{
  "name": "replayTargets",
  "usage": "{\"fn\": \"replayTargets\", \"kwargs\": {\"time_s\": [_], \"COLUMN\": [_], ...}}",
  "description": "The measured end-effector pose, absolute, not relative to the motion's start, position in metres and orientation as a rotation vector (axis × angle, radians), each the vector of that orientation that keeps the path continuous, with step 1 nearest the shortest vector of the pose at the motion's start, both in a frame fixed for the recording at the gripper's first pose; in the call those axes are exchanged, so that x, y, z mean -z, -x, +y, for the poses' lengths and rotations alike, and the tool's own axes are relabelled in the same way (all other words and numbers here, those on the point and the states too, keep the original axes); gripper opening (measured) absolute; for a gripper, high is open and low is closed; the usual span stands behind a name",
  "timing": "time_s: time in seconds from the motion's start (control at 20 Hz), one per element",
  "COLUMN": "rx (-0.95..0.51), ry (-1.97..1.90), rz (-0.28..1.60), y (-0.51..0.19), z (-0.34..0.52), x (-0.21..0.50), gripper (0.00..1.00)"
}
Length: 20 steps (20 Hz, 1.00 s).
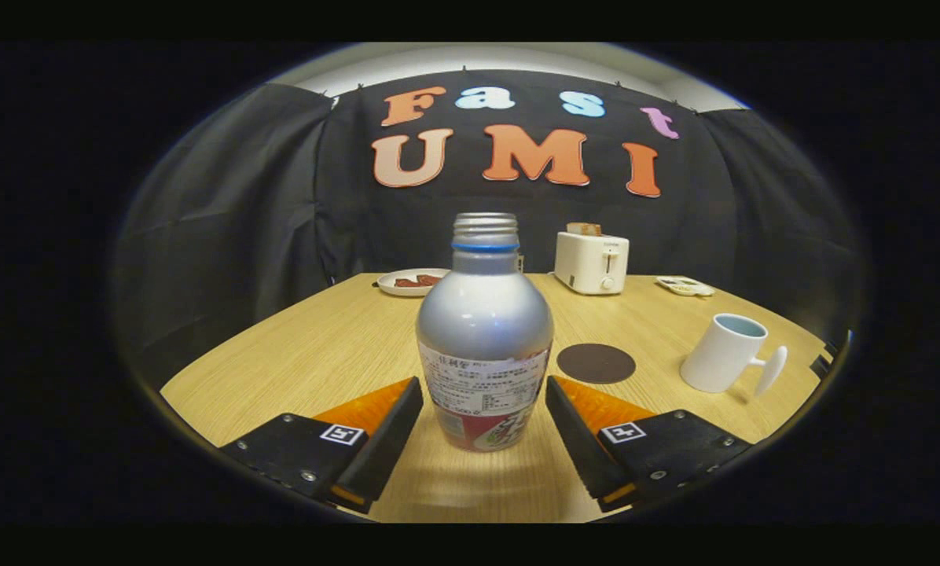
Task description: Take the bottle from table, then pour the juice into the cup, finally place the bottle on the coaster
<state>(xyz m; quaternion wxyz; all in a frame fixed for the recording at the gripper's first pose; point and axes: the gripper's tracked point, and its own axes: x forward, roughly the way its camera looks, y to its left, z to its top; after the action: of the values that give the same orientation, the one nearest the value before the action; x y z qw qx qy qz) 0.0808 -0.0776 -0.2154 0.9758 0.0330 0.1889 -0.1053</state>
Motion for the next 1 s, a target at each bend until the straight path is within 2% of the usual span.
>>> {"fn": "replayTargets", "kwargs": {"time_s": [0.1, 0.25, 1.0], "rx": [0.196, 0.186, 0.126], "ry": [-0.068, -0.073, -0.416], "rz": [0.377, 0.373, 0.302], "y": [-0.083, -0.085, -0.101], "z": [-0.074, -0.077, -0.090], "x": [0.216, 0.216, 0.164], "gripper": [0.90, 0.78, 0.76]}}
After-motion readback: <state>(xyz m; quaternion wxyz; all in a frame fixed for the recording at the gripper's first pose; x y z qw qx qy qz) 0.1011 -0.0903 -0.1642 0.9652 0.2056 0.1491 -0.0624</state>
